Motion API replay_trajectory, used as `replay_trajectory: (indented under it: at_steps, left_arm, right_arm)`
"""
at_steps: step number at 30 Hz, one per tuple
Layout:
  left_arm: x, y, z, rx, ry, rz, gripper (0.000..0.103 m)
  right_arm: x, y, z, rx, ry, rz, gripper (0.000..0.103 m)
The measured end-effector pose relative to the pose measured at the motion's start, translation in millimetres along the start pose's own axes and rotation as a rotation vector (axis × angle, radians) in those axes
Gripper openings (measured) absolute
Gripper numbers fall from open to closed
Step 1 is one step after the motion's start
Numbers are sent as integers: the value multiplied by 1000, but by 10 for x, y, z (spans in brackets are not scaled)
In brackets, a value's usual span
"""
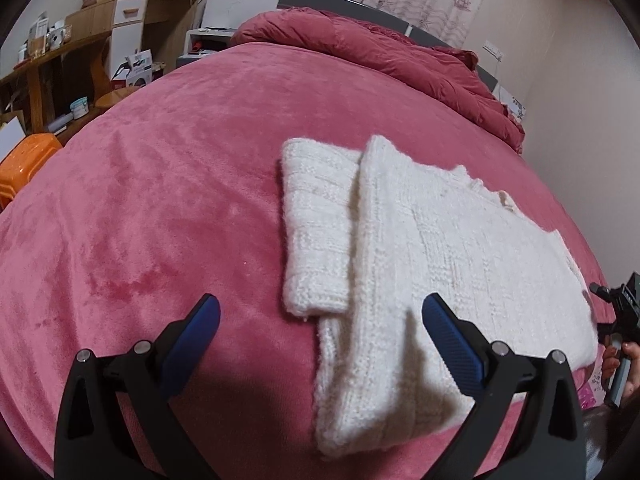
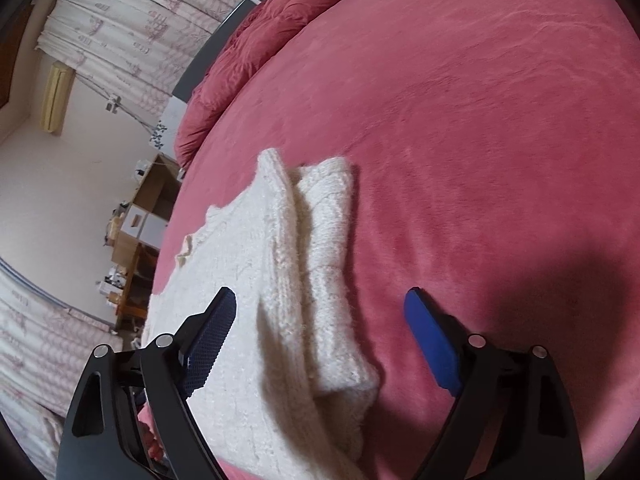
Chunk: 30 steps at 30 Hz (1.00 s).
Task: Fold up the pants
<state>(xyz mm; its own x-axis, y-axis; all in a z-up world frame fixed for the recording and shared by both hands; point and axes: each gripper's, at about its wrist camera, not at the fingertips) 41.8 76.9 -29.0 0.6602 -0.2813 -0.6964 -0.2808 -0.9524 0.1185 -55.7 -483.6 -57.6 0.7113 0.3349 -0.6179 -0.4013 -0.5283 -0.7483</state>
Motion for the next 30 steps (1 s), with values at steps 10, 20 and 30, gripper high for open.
replay_trajectory:
  at_steps: [10,20,30]
  left_arm:
    - [5,108,-93,60,-27,-13,101]
    - [-168,-69,-377,174,-5,-120,101]
    - [-81,-394,-192,-78,-74,14,101]
  right_arm:
    - [366,-178,61,-15,-145,-49,28]
    - [80,-776,220,-28,-63,-33,21]
    - [78,-1987,562,-87,-77,-55,20]
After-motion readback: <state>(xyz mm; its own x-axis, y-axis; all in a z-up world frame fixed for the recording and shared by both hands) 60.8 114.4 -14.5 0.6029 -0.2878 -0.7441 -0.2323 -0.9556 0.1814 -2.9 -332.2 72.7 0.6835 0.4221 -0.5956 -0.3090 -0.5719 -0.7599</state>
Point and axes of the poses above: each gripper's, at about its wrist camera, not at the fingertips, and x roughly the way its jaws point, y to its right, z to its underside, and after that the axes turned 13 degrees about x, right-handed
